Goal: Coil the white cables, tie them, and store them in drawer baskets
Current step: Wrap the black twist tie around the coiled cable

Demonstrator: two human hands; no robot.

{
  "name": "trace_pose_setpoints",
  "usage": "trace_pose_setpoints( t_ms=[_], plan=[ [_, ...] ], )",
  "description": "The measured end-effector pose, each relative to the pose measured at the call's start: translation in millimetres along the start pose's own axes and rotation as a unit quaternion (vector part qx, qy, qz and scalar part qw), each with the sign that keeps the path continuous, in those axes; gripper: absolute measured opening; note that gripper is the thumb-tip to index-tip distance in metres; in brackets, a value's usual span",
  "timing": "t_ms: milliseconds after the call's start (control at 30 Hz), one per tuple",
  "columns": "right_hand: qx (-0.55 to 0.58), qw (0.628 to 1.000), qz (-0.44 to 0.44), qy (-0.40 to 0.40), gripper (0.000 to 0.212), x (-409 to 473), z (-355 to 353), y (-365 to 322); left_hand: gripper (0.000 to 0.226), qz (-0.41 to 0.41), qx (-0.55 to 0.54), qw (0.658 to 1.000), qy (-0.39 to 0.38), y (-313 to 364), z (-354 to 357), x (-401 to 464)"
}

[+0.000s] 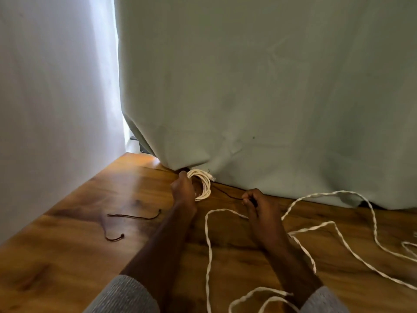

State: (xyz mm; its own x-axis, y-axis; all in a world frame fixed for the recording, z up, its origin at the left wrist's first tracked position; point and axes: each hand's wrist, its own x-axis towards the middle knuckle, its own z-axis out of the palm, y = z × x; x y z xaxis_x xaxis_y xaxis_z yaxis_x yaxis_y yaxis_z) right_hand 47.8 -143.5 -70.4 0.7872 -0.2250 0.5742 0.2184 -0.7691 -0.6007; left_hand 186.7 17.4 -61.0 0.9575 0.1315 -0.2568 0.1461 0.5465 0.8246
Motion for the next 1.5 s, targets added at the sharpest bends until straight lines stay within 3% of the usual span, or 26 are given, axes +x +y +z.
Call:
trace_pose_setpoints(
  t_ms=[333,533,733,900,1133,1333,1500],
  plan=[
    [-0.023,0.989,-0.136,-0.056,0.009,10,2,9,0.024,0.052,0.029,0.997,-0.043,2,-1,37],
    [0.003,0.990,-0.126,-0.063,0.010,5,1,5,0.024,0.072,0.100,0.989,-0.086,-3,-1,19],
    [0.018,0.982,-0.136,-0.132,0.010,-6,-3,-2,0.014,0.022,0.069,0.993,-0.097,0,-3,9],
    [0.021,0.979,-0.135,-0.150,0.010,-10,-3,-4,0.021,0.023,0.066,0.991,-0.114,1,-4,10],
    [-0.068,0.993,-0.070,-0.066,0.010,-3,-1,4,0.021,0.011,0.101,0.987,-0.127,-2,0,3],
    [-0.150,0.981,-0.126,0.019,0.010,0,3,-5,0.035,0.058,0.171,0.965,-0.191,-8,13,-27],
    [-0.223,0.950,-0.212,0.050,0.039,-1,3,-20,0.037,0.157,0.163,0.944,-0.239,-9,17,-47]
  ],
)
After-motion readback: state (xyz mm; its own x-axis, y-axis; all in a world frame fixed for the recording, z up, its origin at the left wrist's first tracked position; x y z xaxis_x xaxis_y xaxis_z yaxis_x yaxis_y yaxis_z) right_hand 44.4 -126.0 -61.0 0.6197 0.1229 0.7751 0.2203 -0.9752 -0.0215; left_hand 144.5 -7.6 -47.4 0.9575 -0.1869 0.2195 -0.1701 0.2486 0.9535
